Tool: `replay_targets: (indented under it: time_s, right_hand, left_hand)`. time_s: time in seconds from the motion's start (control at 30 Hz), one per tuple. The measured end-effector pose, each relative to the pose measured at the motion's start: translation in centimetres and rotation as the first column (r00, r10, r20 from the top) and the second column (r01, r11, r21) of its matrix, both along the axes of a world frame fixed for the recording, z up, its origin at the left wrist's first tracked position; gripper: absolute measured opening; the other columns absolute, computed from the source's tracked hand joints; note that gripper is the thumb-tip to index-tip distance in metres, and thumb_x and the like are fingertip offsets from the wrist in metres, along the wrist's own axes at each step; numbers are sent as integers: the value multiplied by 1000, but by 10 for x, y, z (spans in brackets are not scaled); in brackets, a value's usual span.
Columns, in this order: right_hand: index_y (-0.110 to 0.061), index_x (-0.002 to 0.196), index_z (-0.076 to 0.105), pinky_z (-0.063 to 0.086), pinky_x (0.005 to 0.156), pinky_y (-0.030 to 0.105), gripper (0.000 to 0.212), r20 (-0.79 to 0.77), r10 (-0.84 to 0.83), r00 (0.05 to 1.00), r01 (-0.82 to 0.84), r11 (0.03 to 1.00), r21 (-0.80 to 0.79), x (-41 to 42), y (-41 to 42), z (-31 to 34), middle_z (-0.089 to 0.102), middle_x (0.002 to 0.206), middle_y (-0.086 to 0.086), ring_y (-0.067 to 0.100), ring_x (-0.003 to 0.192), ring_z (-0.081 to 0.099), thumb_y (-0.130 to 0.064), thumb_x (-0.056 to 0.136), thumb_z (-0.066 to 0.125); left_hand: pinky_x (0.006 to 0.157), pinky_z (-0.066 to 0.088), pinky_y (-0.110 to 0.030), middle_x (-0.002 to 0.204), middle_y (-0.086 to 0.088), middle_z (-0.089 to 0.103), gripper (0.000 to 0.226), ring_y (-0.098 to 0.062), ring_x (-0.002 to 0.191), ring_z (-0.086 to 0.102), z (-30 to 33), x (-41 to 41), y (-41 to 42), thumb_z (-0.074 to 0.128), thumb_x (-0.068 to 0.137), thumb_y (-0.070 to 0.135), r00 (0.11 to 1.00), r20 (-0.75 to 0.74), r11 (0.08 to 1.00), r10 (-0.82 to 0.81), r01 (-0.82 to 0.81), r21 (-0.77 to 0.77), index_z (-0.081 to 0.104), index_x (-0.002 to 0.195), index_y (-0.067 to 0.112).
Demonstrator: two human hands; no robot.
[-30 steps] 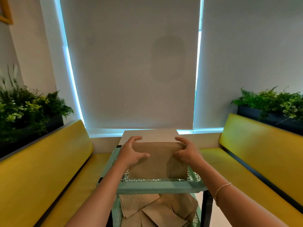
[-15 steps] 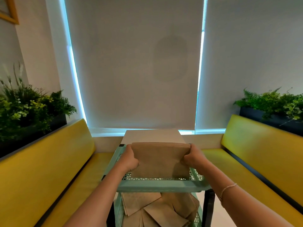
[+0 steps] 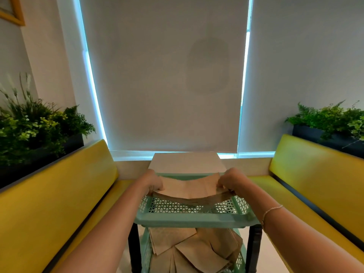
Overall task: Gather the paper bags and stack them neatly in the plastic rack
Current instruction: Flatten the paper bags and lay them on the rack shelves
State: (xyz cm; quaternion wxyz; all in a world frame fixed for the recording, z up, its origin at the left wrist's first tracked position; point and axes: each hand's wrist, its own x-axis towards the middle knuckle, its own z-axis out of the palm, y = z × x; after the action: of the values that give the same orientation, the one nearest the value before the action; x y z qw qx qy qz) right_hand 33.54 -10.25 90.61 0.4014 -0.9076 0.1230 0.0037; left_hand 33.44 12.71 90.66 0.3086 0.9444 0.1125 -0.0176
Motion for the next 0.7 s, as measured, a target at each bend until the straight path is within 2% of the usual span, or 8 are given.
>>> replay_targets:
  time_s: [0.1, 0.2, 0.27, 0.33, 0.4, 0.53, 0.67, 0.7]
  right_hand:
    - [-5, 72, 52, 54, 70, 32, 13, -49, 25, 999, -31, 993, -110, 2, 6, -14, 53, 72, 8, 26, 76, 61, -3, 84, 56]
    - [-6, 70, 52, 45, 55, 22, 19, -91, 40, 995, -62, 964, -259, -2, 9, -19, 50, 69, 4, 16, 62, 52, -10, 89, 51]
    - [-9, 66, 46, 42, 53, 20, 25, -105, 39, 994, -69, 949, -307, -3, 12, -23, 47, 66, 3, 12, 56, 45, -12, 90, 49]
    - [-9, 69, 46, 44, 60, 20, 24, -124, 44, 991, -86, 928, -363, -5, 14, -25, 45, 67, 2, 10, 57, 44, -15, 92, 48]
    - [-9, 68, 43, 42, 57, 18, 26, -133, 58, 989, -105, 916, -388, -4, 16, -26, 43, 67, 2, 10, 56, 42, -16, 93, 47]
    - [-11, 65, 41, 39, 54, 19, 30, -139, 80, 987, -134, 889, -438, -6, 20, -27, 43, 68, 2, 11, 58, 43, -18, 93, 48]
    - [-7, 87, 55, 50, 78, 32, 8, -28, 57, 998, -63, 905, -420, -14, 24, -26, 58, 85, 7, 23, 85, 60, -15, 87, 56]
    - [-6, 99, 55, 50, 81, 35, 15, 41, 47, 998, -27, 915, -403, -18, 22, -23, 60, 95, 10, 27, 93, 60, -13, 86, 56]
  left_hand:
    - [86, 47, -30, 121, -14, 59, 43, -25, 108, 58, -11, 1, -1, 68, 83, 12, 998, -65, 995, 2, 5, 98, 54, 121, -3]
    - [96, 44, -29, 129, -13, 55, 45, -24, 118, 54, -18, 1, -6, 64, 88, 21, 993, -114, 977, -1, 25, 214, 52, 126, 0]
    - [99, 43, -28, 131, -11, 54, 46, -23, 120, 53, -23, 1, -8, 61, 90, 26, 992, -127, 958, -6, 42, 283, 52, 128, 1]
    - [94, 44, -26, 129, -12, 55, 46, -22, 116, 55, -29, 3, -10, 63, 89, 28, 992, -126, 937, 13, 32, 349, 54, 126, 2]
    - [84, 45, -25, 124, -13, 57, 42, -22, 109, 58, -33, 6, -13, 64, 88, 27, 991, -134, 917, 18, 38, 398, 56, 121, 2]
    - [71, 48, -30, 78, -5, 57, 12, -21, 80, 59, -37, 4, -17, 65, 85, 15, 996, -80, 910, 39, -2, 415, 63, 91, 5]
    - [71, 48, -34, 90, -8, 61, 8, -24, 84, 60, -34, -7, -19, 60, 84, 7, 999, 34, 900, 35, -46, 433, 60, 92, 7]
    - [69, 48, -35, 91, -8, 61, 11, -25, 83, 58, -33, -11, -18, 58, 83, 6, 995, 95, 912, 30, -66, 406, 58, 94, 7]
